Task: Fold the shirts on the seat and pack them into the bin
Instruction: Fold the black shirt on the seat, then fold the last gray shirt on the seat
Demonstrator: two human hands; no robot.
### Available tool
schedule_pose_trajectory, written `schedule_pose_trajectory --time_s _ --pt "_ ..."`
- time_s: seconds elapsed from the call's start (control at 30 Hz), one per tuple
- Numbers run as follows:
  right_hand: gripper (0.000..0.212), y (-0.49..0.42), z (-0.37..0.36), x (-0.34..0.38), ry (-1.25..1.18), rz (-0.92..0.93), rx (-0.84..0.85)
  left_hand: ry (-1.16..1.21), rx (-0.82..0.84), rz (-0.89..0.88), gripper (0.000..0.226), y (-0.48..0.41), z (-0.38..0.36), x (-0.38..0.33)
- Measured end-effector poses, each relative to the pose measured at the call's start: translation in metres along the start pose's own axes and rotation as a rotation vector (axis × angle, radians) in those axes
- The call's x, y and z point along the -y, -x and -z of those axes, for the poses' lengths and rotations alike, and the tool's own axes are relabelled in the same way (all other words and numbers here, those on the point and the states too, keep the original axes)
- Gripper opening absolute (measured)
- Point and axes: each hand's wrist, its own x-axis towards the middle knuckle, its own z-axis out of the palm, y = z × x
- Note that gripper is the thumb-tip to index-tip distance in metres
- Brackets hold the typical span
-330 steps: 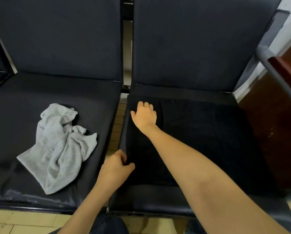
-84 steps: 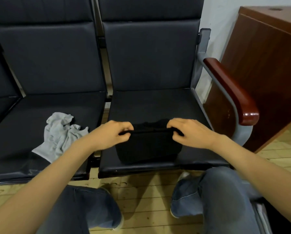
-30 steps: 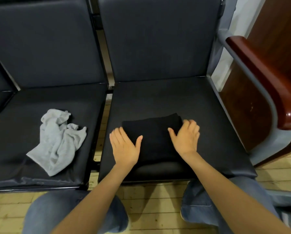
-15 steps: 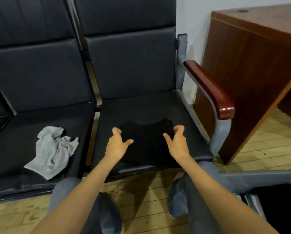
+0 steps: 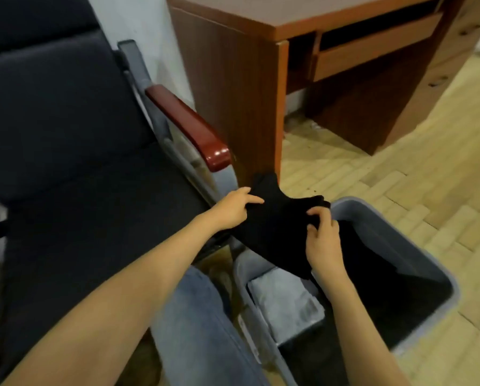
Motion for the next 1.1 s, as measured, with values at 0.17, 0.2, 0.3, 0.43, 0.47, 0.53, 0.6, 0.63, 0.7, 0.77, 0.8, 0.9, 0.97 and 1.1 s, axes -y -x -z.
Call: schedule_pose_trajectory --time_s 0.17,0.2,0.3,0.43,0.47,0.53,0.6,0.63,0.7,0.77,0.8,0.9,0.97,1.1 --pt "0.020 0.006 0.014 -0.096 0.076 -0.270 -0.034 -0.055 0.124 -0.098 0.056 -0.045 -0.089 -0.036" --pt "0.020 0.009 0.011 -0.113 0.075 -0.328 -0.031 -0.063 0.152 -0.103 0.056 -0.048 -0.105 -0.036" --pt "0.027 0.021 -0.009 -0.152 0.024 -0.444 0.003 -0.112 0.294 -0.122 0.062 -0.059 -0.143 -0.019" --pt "0.030 0.034 -0.031 -0.191 -0.026 -0.572 0.055 -0.202 0.451 -0.103 0.073 -0.074 -0.176 -0.008" --pt "0.031 0.038 -0.038 -0.200 -0.026 -0.594 0.070 -0.221 0.484 -0.086 0.074 -0.075 -0.182 -0.008" --pt "0.035 0.045 -0.049 -0.214 -0.028 -0.638 0.096 -0.245 0.525 -0.076 0.075 -0.077 -0.190 -0.006" --pt "0.039 0.050 -0.057 -0.223 -0.042 -0.676 0.099 -0.252 0.546 -0.080 0.076 -0.079 -0.199 0.002" --pt "0.040 0.052 -0.060 -0.227 -0.047 -0.689 0.089 -0.255 0.542 -0.080 0.076 -0.081 -0.203 0.007" --pt "0.043 0.057 -0.066 -0.234 -0.045 -0.715 0.098 -0.284 0.504 -0.085 0.074 -0.082 -0.209 0.011" --pt "0.053 0.062 -0.068 -0.241 -0.041 -0.771 0.165 -0.366 0.469 -0.090 0.073 -0.082 -0.214 0.011" --pt "0.057 0.064 -0.069 -0.244 -0.022 -0.804 0.187 -0.410 0.476 -0.086 0.074 -0.082 -0.216 0.011" --pt "0.059 0.067 -0.065 -0.249 0.054 -0.802 0.167 -0.432 0.519 -0.050 0.073 -0.080 -0.217 0.013" --pt "0.058 0.065 -0.059 -0.245 0.074 -0.746 0.173 -0.400 0.508 -0.028 0.068 -0.077 -0.212 0.014" --pt "0.052 0.047 -0.043 -0.222 0.153 -0.593 0.175 -0.372 0.508 0.009 0.057 -0.065 -0.192 0.010"
